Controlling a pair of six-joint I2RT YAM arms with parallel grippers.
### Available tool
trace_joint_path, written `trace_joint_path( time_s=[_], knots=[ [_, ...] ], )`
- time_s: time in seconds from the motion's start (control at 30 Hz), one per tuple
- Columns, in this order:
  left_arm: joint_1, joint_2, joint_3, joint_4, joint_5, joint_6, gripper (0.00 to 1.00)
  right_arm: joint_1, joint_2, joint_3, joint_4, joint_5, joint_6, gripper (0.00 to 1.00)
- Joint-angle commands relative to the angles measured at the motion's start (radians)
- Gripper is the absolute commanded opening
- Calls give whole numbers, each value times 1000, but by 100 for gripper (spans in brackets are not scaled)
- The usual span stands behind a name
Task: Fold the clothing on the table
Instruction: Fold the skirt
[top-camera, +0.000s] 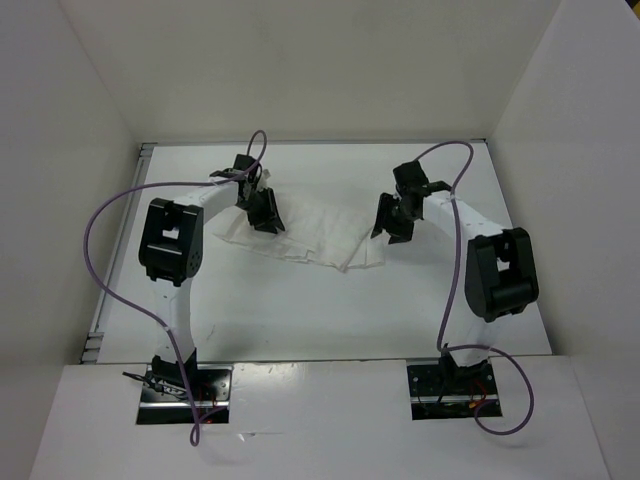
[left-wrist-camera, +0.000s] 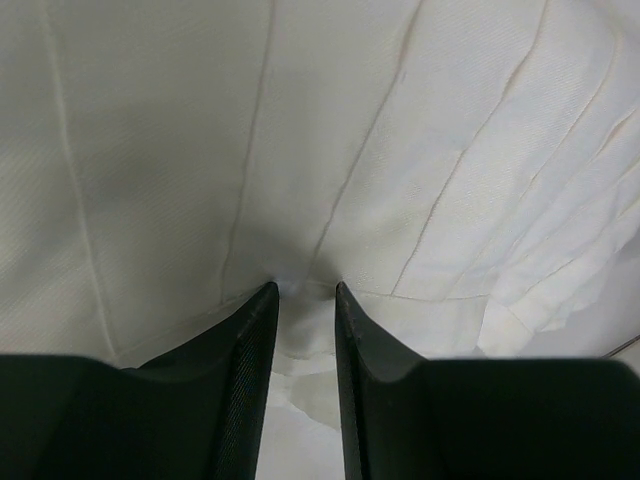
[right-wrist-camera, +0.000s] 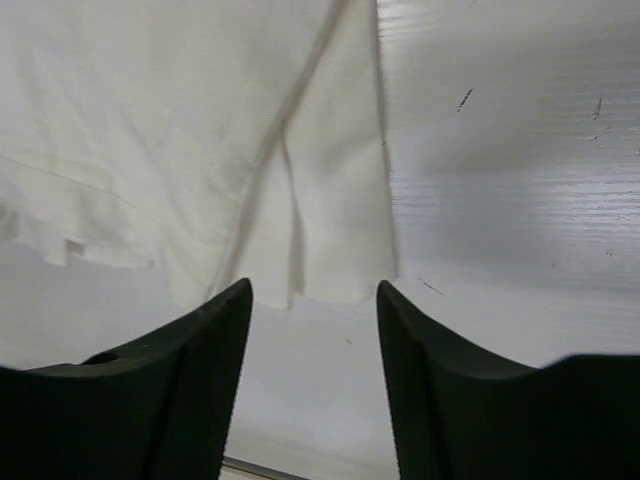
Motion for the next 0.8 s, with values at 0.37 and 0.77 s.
trace_joint_path(
  time_s=[0.37, 0.77],
  knots=[
    [-30, -67, -43, -22, 10, 18, 37, -55, 135, 1, 190, -100, 23, 78],
    [-30, -76, -72, -11, 29, 27, 37, -46, 246, 31, 270, -280, 80, 76]
  ],
)
